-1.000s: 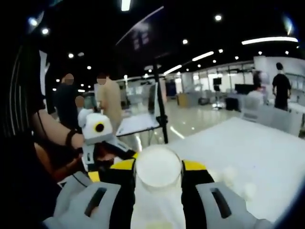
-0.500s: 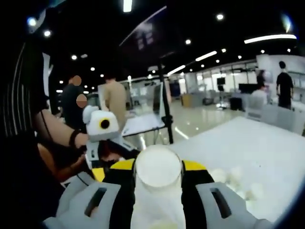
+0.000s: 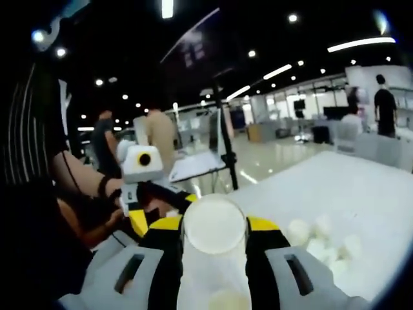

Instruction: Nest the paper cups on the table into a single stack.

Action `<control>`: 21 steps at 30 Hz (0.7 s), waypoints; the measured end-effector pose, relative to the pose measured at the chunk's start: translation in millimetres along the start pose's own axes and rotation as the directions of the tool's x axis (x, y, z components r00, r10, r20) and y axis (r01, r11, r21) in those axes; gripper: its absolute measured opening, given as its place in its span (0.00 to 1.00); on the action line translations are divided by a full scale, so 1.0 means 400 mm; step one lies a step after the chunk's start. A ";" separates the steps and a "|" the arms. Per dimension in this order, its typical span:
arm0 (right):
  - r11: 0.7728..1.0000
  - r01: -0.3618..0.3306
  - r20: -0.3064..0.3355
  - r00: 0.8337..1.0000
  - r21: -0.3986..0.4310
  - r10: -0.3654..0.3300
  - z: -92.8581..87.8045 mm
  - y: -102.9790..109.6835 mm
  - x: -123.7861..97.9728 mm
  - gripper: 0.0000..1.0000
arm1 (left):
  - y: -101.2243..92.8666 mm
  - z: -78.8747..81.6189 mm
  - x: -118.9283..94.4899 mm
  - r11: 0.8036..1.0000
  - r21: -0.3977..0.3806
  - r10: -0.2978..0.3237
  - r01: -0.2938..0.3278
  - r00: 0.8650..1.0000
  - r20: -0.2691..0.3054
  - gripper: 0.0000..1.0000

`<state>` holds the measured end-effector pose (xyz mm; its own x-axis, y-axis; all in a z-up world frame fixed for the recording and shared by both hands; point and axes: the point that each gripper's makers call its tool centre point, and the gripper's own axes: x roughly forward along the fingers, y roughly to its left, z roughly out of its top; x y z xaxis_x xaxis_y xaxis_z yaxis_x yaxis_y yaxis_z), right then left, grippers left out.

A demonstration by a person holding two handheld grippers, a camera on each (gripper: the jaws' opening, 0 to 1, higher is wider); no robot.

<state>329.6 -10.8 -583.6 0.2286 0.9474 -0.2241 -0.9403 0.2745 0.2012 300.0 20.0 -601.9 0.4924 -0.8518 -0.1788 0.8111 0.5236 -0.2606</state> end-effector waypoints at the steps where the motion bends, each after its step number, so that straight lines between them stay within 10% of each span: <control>1: 1.000 -0.002 -0.001 1.000 -0.002 0.002 -0.003 0.001 -0.002 0.33 | -0.001 0.001 0.000 1.000 -0.002 -0.003 0.003 1.000 0.000 0.53; 21: 0.996 -0.052 -0.003 0.999 0.066 0.053 -0.079 0.039 -0.024 0.33 | -0.020 0.049 -0.018 0.993 -0.092 -0.072 0.077 0.996 0.051 0.34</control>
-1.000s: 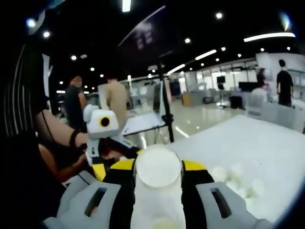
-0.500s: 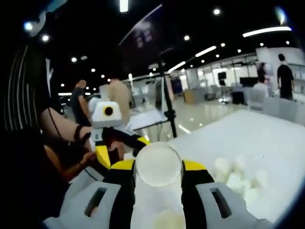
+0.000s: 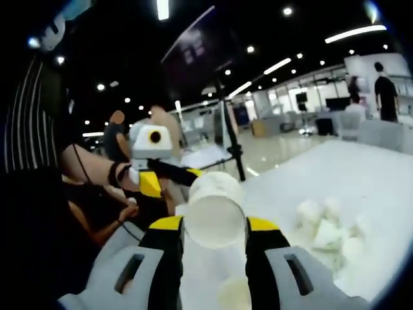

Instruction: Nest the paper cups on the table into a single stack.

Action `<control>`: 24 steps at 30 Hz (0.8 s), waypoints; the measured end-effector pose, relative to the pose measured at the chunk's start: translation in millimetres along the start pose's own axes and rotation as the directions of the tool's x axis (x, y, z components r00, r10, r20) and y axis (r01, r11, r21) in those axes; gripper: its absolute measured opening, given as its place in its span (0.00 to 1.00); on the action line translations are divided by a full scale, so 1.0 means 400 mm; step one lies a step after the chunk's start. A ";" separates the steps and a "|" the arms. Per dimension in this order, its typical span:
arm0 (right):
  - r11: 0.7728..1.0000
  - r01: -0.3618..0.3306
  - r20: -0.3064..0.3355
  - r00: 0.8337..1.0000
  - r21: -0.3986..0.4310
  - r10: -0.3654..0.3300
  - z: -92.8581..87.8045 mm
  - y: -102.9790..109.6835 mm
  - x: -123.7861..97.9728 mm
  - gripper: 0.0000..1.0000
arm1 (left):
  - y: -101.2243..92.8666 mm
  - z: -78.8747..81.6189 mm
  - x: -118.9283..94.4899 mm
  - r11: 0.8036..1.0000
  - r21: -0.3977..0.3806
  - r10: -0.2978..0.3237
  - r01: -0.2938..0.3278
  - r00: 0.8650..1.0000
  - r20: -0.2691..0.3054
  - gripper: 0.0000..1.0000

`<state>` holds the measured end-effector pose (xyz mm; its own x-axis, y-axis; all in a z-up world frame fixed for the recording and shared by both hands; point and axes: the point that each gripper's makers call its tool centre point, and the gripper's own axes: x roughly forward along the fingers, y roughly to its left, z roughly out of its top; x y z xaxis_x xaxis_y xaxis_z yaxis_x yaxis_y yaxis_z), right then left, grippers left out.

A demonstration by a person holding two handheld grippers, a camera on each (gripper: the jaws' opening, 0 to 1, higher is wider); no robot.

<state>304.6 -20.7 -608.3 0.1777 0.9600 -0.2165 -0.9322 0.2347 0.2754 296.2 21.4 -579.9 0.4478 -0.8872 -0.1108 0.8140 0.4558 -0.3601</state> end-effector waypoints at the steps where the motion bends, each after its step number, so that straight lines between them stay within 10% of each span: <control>1: 1.000 -0.003 -0.001 1.000 -0.001 0.003 -0.001 0.003 0.000 0.33 | -0.005 0.003 0.000 1.000 0.006 -0.002 0.002 1.000 0.000 0.32; 24: 0.999 -0.037 -0.053 0.998 0.003 0.037 -0.054 0.022 0.000 0.33 | -0.021 -0.003 0.004 0.999 -0.013 -0.038 0.037 0.999 -0.016 0.14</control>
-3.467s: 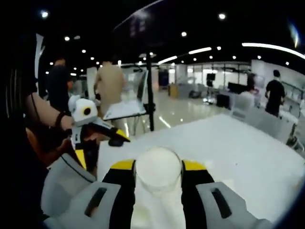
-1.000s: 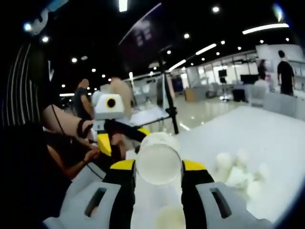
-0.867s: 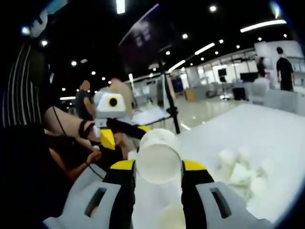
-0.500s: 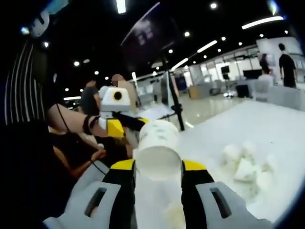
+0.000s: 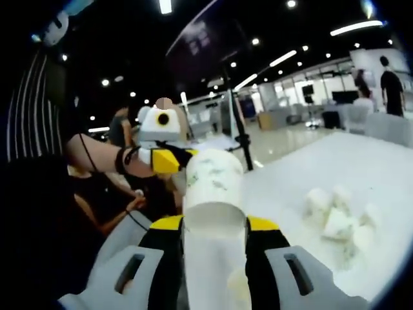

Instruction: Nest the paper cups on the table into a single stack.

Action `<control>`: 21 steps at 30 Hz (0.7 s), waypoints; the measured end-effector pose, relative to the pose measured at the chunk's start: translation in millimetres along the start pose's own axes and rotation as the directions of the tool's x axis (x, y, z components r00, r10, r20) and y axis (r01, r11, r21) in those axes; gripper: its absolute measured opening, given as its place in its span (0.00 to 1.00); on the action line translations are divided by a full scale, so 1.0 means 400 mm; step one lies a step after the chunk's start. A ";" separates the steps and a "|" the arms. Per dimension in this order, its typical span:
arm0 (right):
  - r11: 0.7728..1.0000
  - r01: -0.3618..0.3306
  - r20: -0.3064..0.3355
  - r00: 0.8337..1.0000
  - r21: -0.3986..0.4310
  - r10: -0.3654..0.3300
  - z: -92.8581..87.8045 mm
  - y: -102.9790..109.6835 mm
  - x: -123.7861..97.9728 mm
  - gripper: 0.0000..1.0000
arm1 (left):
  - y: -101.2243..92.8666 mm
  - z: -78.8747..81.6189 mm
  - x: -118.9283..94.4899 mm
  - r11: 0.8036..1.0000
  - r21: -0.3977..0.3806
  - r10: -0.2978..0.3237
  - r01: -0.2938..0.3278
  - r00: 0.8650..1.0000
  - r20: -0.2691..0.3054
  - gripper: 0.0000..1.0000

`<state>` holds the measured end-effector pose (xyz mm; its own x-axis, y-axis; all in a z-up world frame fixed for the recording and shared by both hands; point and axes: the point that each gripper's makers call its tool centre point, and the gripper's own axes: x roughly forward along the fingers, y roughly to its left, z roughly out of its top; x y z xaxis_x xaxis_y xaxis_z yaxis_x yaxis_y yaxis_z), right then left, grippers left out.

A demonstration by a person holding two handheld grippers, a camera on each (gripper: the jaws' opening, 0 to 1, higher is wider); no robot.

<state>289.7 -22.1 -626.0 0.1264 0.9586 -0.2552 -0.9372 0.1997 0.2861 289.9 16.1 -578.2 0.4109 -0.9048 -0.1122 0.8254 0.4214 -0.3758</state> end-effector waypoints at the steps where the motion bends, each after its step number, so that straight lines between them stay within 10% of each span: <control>1: 1.000 -0.003 -0.002 1.000 0.003 0.003 -0.001 0.001 0.000 0.33 | 0.000 0.000 0.000 1.000 0.001 -0.001 0.001 1.000 0.000 0.14; 13: 1.000 -0.004 -0.011 1.000 0.021 0.005 -0.019 -0.006 -0.007 0.31 | -0.022 -0.006 0.005 0.998 -0.032 -0.045 0.045 0.999 -0.009 0.02; 18: 0.997 -0.072 -0.012 0.997 0.042 0.073 -0.022 0.019 -0.018 0.04 | -0.035 -0.011 0.013 0.998 -0.025 -0.062 0.062 0.998 -0.019 0.01; 21: 1.000 -0.008 -0.036 0.999 0.001 0.008 -0.030 -0.002 -0.009 0.19 | -0.036 -0.009 0.013 0.998 -0.026 -0.063 0.062 0.998 -0.020 0.00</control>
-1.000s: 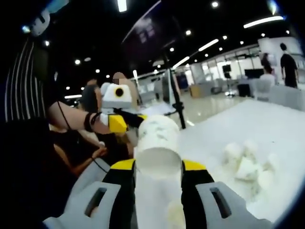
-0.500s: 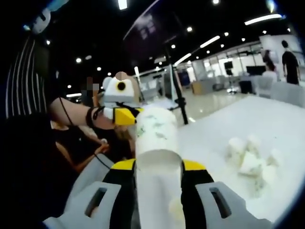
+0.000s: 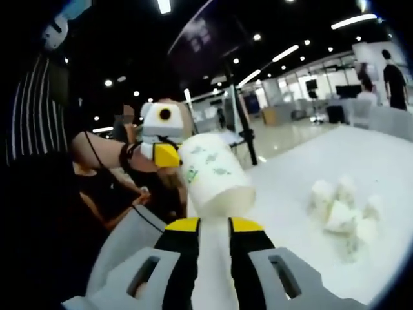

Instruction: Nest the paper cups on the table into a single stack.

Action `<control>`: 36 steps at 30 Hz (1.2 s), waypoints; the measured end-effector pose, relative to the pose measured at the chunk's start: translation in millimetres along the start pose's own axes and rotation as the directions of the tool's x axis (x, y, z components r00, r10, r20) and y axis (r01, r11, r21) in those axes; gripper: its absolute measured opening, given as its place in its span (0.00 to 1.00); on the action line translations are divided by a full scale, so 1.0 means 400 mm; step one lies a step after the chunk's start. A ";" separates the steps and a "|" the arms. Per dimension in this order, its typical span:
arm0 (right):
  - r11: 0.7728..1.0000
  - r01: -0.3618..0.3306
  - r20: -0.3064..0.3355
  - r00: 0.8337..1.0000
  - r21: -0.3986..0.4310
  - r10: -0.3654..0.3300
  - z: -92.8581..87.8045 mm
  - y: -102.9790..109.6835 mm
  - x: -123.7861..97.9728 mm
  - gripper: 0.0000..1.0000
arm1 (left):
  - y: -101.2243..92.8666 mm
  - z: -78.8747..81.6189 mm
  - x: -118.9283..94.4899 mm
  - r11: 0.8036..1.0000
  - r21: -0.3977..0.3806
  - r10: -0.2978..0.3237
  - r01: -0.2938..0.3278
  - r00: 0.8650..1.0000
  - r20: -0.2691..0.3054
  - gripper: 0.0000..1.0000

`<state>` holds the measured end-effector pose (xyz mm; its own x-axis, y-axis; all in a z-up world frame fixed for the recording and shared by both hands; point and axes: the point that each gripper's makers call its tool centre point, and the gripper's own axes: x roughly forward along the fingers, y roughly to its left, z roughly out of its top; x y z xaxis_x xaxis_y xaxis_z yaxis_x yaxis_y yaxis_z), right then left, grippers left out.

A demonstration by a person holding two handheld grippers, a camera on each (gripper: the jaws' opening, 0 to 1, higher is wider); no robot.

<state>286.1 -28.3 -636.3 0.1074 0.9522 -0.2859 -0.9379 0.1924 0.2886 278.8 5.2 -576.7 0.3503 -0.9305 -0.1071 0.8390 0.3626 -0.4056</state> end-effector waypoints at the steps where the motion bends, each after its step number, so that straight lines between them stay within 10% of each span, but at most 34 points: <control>1: 1.000 -0.005 0.001 1.000 0.001 0.005 0.000 0.003 0.000 0.19 | -0.001 0.002 0.000 1.000 0.000 -0.003 0.003 1.000 0.003 0.00; 18: 0.998 0.045 0.050 0.998 0.038 -0.047 0.004 -0.003 -0.034 0.24 | -0.006 0.010 0.022 1.000 0.012 -0.021 0.021 1.000 -0.023 0.00; 26: 0.991 0.127 0.049 0.991 0.035 -0.128 -0.078 -0.058 -0.072 0.36 | 0.024 -0.054 0.061 0.999 0.016 -0.037 0.038 0.998 -0.051 0.00; 36: 0.946 0.322 0.081 0.942 0.045 -0.325 -0.073 -0.146 -0.186 0.63 | 0.021 -0.047 0.096 0.998 0.040 -0.040 0.044 0.996 -0.081 0.00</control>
<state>323.2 -117.2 -658.5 0.4327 0.8539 -0.2891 -0.8374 0.4995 0.2220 291.5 -28.3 -601.3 0.2812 -0.9455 -0.1642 0.8696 0.3234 -0.3732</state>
